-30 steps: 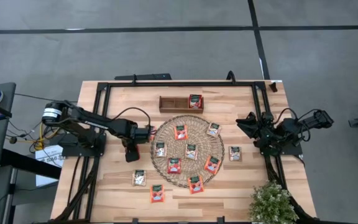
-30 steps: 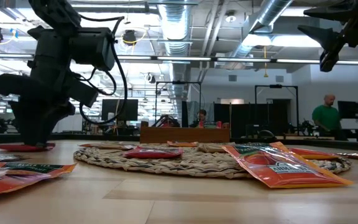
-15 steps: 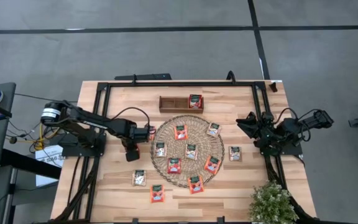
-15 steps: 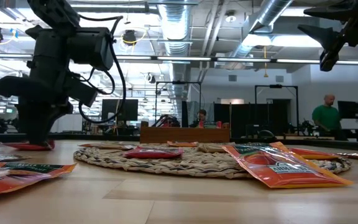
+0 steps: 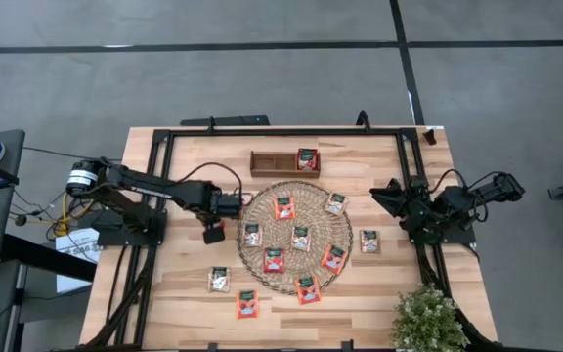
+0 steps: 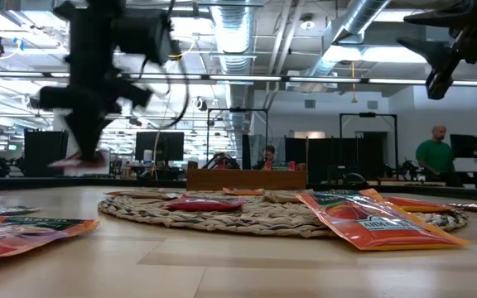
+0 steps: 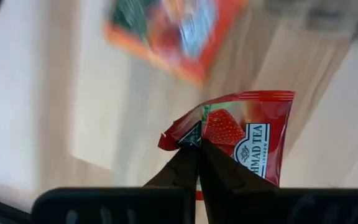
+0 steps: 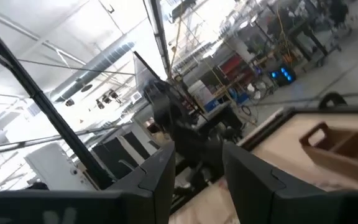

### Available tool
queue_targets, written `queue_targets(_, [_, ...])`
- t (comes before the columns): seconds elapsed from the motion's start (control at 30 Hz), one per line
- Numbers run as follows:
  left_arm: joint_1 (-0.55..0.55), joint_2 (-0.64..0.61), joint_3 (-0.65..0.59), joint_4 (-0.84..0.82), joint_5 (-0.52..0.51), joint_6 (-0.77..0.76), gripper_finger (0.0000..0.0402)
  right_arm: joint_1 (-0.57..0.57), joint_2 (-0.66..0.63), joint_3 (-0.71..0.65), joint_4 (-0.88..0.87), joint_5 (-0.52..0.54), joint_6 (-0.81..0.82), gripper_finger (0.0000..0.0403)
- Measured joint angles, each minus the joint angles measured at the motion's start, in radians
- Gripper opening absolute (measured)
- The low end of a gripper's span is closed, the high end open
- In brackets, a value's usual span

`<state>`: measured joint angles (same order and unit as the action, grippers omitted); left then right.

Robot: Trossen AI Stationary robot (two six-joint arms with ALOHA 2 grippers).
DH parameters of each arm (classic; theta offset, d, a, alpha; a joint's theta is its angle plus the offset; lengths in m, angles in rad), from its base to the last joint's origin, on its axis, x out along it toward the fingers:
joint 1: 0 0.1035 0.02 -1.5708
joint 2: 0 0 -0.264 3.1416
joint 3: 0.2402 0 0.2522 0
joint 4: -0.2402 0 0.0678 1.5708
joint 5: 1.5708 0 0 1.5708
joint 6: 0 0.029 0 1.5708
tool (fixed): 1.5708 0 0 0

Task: Pick & Place Tea
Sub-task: Put the red tea bag into the right section of the brown wooden organizer

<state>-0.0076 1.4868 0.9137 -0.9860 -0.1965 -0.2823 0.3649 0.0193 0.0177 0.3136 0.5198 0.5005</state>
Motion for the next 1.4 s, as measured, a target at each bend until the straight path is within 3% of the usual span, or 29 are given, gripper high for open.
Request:
queue_targets(0.33, [-0.001, 0.0, 0.391, 0.011, -0.15, 0.092, 0.0001, -0.011, 0.062, 0.005, -0.03, 0.006, 0.07, 0.0126])
queue_targets(0.57, [-0.001, 0.042, 0.578, 0.096, -0.184, 0.185, 0.0001, -0.047, 0.238, 0.102, -0.03, -0.002, 0.078, 0.0147])
queue_targets(0.93, [-0.027, 0.24, 0.737, 0.126, -0.209, 0.312, 0.0001, -0.147, 0.648, 0.371, -0.053, -0.078, 0.076, 0.0219])
queue_targets(1.17, [-0.046, 0.324, 0.85, 0.128, -0.294, 0.392, 0.0001, -0.271, 0.877, 0.523, -0.154, -0.204, 0.07, 0.0218])
queue_targets(1.4, [-0.046, 0.331, 0.865, 0.128, -0.341, 0.406, 0.0001, -0.382, 1.004, 0.631, -0.149, -0.355, 0.022, 0.0212])
